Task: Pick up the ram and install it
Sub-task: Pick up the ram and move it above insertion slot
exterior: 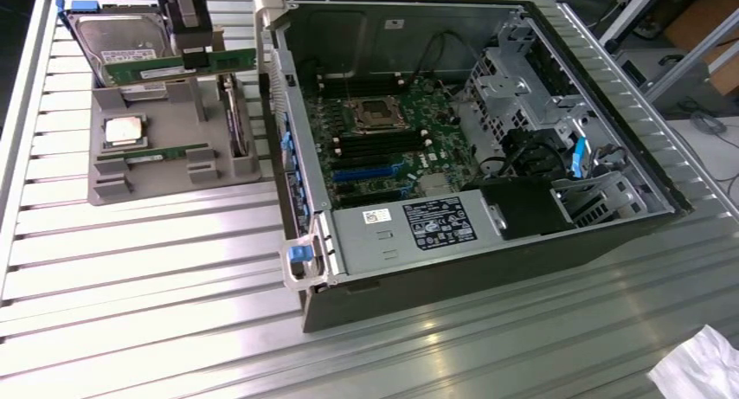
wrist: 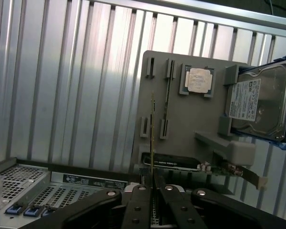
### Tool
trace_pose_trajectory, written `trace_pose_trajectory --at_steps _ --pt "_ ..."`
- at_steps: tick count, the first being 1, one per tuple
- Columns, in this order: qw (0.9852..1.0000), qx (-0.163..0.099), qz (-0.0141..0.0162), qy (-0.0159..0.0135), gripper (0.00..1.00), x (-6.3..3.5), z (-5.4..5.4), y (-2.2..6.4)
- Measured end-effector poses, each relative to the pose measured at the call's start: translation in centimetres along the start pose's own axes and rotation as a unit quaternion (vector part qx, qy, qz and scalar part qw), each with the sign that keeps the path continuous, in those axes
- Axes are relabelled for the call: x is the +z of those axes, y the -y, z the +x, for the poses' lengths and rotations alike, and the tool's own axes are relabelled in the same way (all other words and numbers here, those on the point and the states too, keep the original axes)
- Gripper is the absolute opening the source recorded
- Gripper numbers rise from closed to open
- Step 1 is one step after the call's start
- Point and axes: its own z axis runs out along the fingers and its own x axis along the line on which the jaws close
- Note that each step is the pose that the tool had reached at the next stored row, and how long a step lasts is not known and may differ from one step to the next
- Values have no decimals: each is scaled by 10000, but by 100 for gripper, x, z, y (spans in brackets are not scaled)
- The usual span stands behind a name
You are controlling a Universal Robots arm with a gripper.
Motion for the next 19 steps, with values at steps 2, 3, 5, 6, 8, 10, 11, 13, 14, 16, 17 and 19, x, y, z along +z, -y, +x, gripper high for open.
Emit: trace_pose_trajectory --at_steps 2,3,5,6,8,10,11,13,14,16,17,19 --pt "10000 0 -2 0 13 0 1 7" --pt "10000 0 -2 0 13 0 2 13" --pt "10000 0 -4 0 13 -1 3 20" --pt "10000 0 -4 1 13 0 4 23" --pt "10000 0 -6 1 13 -1 5 32" --pt "10000 0 -7 1 13 -1 7 44" --pt "10000 0 -8 1 13 -1 8 51" --pt "10000 1 -10 2 13 -1 10 65" --pt "10000 1 -12 2 13 -1 11 71" --pt "10000 1 -12 2 13 -1 12 78" --pt "10000 1 -12 2 13 -1 13 81" --pt "10000 1 -13 2 13 -1 14 86"
